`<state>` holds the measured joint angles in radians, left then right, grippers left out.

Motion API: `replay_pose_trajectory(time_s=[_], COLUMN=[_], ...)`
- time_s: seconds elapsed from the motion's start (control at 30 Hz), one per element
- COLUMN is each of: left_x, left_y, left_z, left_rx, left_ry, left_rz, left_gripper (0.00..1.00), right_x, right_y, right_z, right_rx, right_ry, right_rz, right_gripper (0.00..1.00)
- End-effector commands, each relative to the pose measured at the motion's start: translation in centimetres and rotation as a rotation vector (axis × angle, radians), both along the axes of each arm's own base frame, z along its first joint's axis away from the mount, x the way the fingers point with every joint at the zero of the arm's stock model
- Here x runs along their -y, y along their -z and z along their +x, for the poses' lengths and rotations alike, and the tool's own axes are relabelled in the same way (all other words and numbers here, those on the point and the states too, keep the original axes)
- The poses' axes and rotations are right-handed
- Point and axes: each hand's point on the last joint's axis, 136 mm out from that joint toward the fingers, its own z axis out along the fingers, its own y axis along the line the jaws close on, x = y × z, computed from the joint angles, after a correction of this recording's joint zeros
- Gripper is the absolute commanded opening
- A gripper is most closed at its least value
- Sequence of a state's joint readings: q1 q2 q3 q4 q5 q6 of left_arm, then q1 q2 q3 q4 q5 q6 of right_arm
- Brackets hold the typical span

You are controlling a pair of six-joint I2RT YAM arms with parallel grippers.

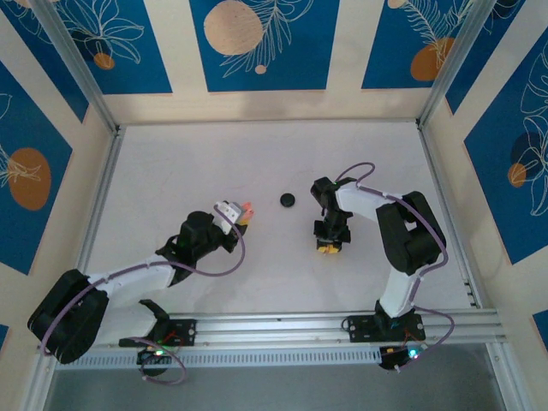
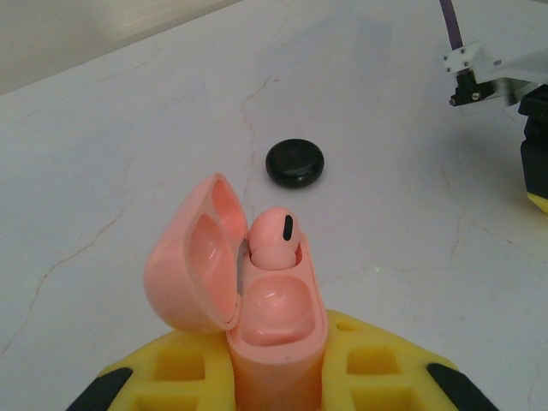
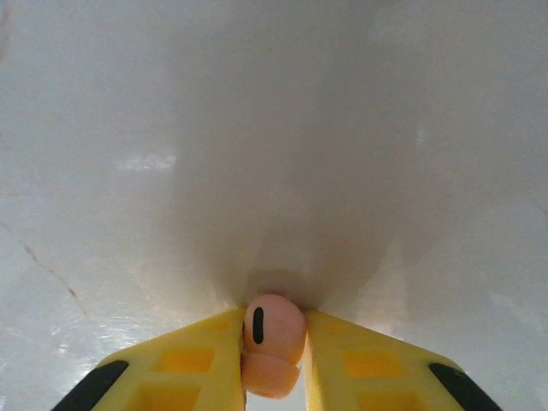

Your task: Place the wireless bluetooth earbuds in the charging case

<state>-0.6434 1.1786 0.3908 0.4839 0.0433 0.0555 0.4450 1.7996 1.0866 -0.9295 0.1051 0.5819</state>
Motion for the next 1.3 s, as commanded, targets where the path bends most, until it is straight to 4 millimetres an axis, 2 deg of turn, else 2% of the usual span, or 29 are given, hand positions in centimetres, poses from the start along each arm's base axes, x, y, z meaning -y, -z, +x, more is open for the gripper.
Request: replay_pose_trajectory(time_s=[0.0, 0.23, 0.37, 0.53, 0.67, 0.8, 0.9, 1.1, 1.27], left_x=[0.0, 0.8, 2.2, 4.4, 6.2, 7.5, 8.4, 9.6, 10.2], left_y=[-1.3, -0.8, -0.7, -1.1, -2.0, -3.0, -4.0, -5.9, -6.9], left_z=[0.4, 0.0, -0.6, -1.8, -3.0, -4.0, -4.5, -4.9, -4.9], left_rx=[0.029, 0.014, -0.005, -0.031, -0.048, -0.060, -0.065, -0.077, -0.082], left_ry=[-0.001, 0.045, 0.122, 0.255, 0.372, 0.461, 0.510, 0.564, 0.591], left_rz=[-0.009, -0.024, -0.070, -0.131, -0.179, -0.224, -0.257, -0.335, -0.386], left_gripper=[0.11, 0.11, 0.11, 0.10, 0.10, 0.11, 0.11, 0.11, 0.11], right_x=[-0.3, -0.6, -1.6, -2.8, -4.5, -6.7, -7.8, -10.6, -12.4], right_y=[0.2, -1.5, -4.0, -8.7, -14.1, -19.2, -21.3, -23.8, -24.7], right_z=[0.2, 1.3, 2.7, 4.4, 5.6, 5.2, 4.6, 3.3, 2.7], right_rx=[0.005, 0.138, 0.329, 0.636, 0.927, 1.185, 1.291, 1.378, 1.391], right_ry=[-0.014, -0.044, -0.106, -0.243, -0.382, -0.545, -0.639, -0.785, -0.884], right_rz=[0.005, 0.040, 0.119, 0.208, 0.328, 0.478, 0.549, 0.706, 0.773], right_gripper=[0.21, 0.19, 0.19, 0.19, 0.19, 0.20, 0.20, 0.20, 0.19])
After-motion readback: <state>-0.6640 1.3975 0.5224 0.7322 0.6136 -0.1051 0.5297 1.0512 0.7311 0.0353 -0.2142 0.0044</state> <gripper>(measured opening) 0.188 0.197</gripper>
